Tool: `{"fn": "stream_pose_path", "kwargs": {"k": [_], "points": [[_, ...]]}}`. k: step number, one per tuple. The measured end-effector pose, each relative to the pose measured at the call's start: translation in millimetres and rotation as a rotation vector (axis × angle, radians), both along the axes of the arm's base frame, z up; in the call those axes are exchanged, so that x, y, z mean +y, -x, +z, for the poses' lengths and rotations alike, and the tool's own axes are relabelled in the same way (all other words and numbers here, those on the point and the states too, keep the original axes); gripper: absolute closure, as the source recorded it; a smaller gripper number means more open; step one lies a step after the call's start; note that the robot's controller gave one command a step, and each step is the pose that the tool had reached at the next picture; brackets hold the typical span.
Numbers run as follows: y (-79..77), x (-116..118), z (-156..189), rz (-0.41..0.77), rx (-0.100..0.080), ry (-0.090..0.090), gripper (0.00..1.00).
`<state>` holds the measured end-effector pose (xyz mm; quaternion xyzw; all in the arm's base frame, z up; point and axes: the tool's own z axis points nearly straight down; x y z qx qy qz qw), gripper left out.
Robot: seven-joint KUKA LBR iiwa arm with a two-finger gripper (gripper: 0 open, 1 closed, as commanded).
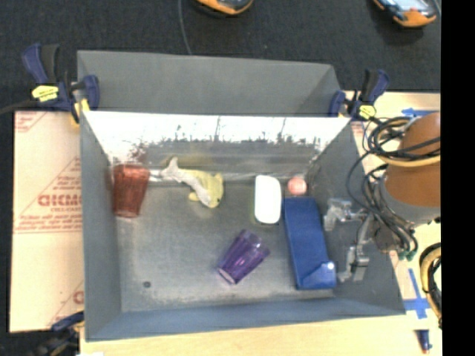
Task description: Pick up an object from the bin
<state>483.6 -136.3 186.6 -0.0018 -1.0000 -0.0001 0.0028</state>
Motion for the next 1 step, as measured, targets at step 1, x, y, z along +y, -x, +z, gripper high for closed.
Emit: {"fn": "stream_pose_path", "kwargs": {"k": [1], "points": [[-2.0,0.6,4.3,0.004,-0.008,0.002,0.0]]}}
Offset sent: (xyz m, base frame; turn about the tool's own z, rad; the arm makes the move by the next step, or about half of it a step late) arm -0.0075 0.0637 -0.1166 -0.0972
